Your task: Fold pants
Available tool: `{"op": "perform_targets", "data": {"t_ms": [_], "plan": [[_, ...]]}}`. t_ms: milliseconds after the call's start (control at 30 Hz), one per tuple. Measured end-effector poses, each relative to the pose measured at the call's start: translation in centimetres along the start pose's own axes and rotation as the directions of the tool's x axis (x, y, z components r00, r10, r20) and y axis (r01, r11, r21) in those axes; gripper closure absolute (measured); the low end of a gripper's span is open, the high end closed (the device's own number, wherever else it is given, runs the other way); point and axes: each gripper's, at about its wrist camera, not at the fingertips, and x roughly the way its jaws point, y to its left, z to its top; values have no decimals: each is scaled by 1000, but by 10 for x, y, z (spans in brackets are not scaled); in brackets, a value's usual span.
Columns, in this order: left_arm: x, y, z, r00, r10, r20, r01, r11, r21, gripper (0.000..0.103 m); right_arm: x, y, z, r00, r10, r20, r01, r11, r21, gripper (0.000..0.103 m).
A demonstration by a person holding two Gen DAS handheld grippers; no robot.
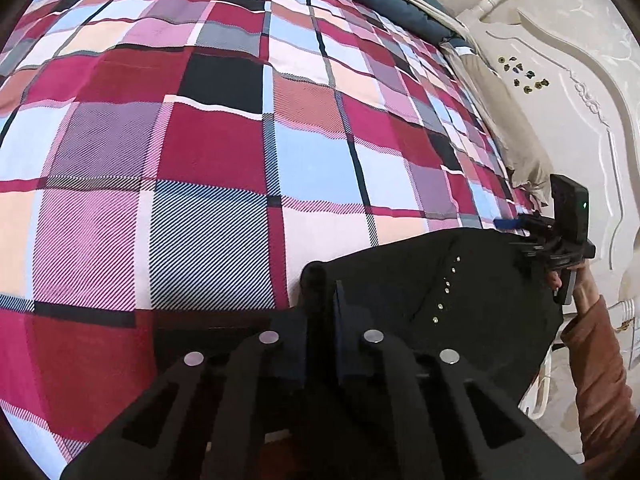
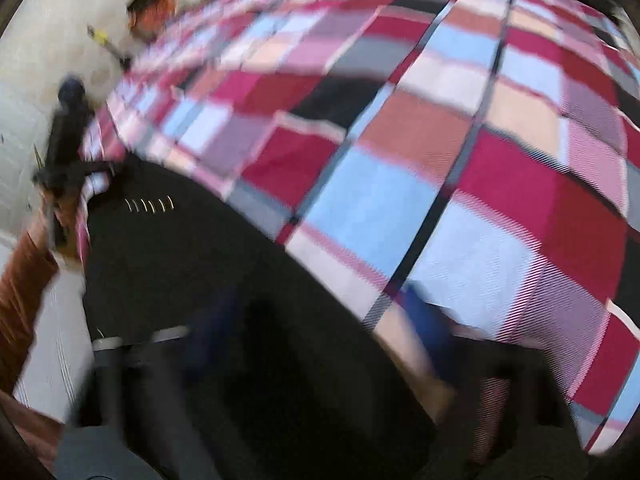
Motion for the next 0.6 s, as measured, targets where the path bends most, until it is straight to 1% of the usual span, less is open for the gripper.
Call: {"op": "perform_targets", "data": {"t_ms": [33,67,100,133,233,333,367,433,467,500,567,600], "plan": [[0,0,0,1000,9,-3,-9,1000,1,95,0,3,0,999,-32,-6,32,999,-23,53],[1,-1,1,1000,12,-5,-12,1000,-1,95,-3,5,-1,1000,-25,-6,25,999,-37,79],[1,-2,3,1000,13,-2,-13,1000,-3,96,-6,5,-1,1000,-3,-6,3,999,-38,96],[-1,-2,3,1000,12,4,-12,1000,-6,96,-13,5,-2,1000,28,-3,-28,999,-24,96],[-10,-7,7,999,-9,43,10,1000,-6,96,-36,15,-7,998,-15,61,18,998,-53,96],[-23,-18,11,996,-29,88,28,1000,6,96,-66,28,-12,985,-75,153,84,995,-54,96],[-27,-23,11,995,-35,96,34,999,9,96,-77,34,-16,977,-99,188,111,992,-56,96],[-34,-31,10,993,-38,113,36,999,19,96,-96,46,-28,962,-122,246,143,987,-67,96],[-42,-36,7,991,-45,130,42,999,28,96,-108,57,-40,948,-141,286,171,982,-81,96],[-49,-39,3,988,-59,143,55,998,32,96,-114,65,-46,937,-163,308,200,975,-94,96],[-66,-46,-9,981,-96,169,91,995,38,96,-128,91,-76,902,-221,371,284,950,-125,96],[-75,-50,-18,978,-108,179,102,994,47,96,-129,102,-85,894,-227,387,297,945,-133,96]]}}
